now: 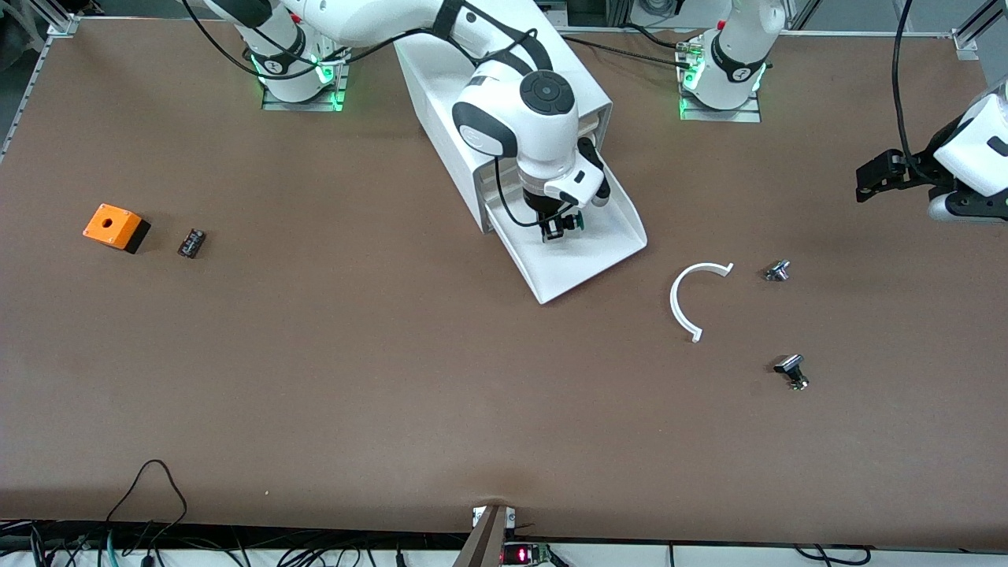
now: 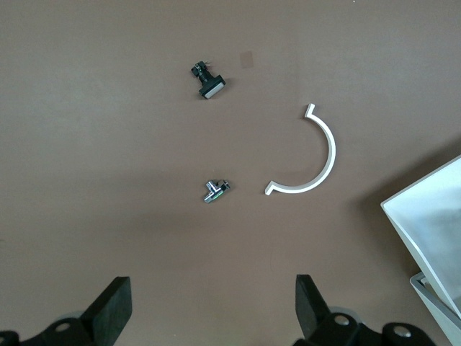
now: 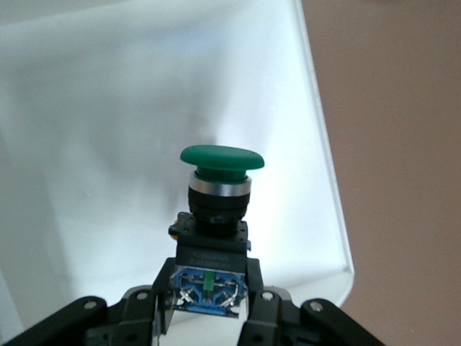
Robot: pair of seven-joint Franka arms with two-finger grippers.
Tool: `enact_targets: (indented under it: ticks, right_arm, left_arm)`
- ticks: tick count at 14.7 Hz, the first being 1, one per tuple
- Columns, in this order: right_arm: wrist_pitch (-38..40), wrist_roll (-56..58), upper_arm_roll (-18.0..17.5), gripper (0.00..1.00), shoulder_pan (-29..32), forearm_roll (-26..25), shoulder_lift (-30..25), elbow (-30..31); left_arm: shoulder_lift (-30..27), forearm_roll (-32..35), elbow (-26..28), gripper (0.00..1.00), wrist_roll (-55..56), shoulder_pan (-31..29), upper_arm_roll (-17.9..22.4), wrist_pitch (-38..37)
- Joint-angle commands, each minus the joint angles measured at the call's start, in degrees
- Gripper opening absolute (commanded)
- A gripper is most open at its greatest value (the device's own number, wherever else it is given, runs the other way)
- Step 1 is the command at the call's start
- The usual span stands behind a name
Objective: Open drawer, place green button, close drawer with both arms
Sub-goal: 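Lower the green button into the drawer and open the right gripper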
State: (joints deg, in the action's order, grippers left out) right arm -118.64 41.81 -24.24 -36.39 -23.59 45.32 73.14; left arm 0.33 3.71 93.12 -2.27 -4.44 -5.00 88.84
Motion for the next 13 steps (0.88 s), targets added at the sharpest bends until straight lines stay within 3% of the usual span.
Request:
enact_targets:
  ticks: [1, 5, 7, 8, 9, 13]
  right_arm:
    - [0.3, 1.5, 2.6, 0.22, -3.3, -0.9, 2.8, -2.7]
    - [0.2, 0.6, 4.0, 0.23, -5.3, -0.9, 4.0, -2.7]
    - [0.2, -3.2, 4.4, 0.39, -6.1, -1.1, 4.3, -2.6]
    - [0.1, -4.0, 5.3, 0.54, -6.8, -0.9, 4.4, -2.7]
    - [0.1, -5.5, 5.8, 0.99, -7.2, -0.9, 4.4, -2.7]
    - [0.2, -13.5, 5.8, 1.0, -7.1, -0.8, 3.9, -3.5]
  left_arm:
    - [0.7, 0.4, -1.4, 1.0, 0.6, 0.0, 0.1, -0.9]
    - [0.8, -1.5, -0.9, 1.0, 0.6, -0.4, 0.7, 2.1]
    - [0.8, -1.5, -0.7, 1.0, 0.6, -0.5, 0.7, 2.4]
    - [0.8, -1.5, -0.4, 1.0, 0.6, -0.6, 0.8, 3.3]
    - [0.9, -1.5, 0.4, 1.0, 0.5, -0.9, 1.0, 5.0]
    - [0.9, -1.6, 0.9, 1.0, 0.5, -0.8, 2.4, 5.6]
